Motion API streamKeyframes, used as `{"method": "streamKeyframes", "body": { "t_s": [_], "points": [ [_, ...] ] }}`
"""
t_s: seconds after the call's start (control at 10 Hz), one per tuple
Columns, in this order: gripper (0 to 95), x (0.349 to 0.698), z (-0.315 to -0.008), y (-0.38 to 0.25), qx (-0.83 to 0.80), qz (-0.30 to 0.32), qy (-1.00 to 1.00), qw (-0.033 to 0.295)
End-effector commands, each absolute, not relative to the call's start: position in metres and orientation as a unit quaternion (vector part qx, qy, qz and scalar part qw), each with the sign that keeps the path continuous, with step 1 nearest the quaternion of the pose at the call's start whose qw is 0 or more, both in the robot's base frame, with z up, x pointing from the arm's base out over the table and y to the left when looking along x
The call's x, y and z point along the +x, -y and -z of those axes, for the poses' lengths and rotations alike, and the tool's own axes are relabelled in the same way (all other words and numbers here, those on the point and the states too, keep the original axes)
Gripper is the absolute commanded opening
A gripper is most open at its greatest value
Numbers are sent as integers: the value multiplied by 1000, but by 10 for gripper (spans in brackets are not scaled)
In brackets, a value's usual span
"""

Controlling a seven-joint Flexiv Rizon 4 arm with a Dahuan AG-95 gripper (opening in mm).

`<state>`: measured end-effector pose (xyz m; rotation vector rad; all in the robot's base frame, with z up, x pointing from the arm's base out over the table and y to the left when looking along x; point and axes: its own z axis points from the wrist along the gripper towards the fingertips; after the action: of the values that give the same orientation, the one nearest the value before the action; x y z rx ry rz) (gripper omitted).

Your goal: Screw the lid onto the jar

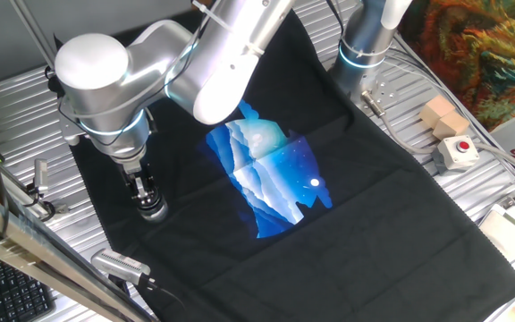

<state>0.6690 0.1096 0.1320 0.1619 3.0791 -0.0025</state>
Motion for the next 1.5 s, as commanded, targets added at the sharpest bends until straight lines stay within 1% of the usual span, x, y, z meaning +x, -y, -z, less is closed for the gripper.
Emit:
{"method": "streamKeyframes", "body": {
  "t_s": [0.1, 1.5],
  "points": [
    [0, 669, -132, -110, 38, 4, -999, 30],
    [0, 669, -130, -110, 40, 4, -999, 35]
  ]
}}
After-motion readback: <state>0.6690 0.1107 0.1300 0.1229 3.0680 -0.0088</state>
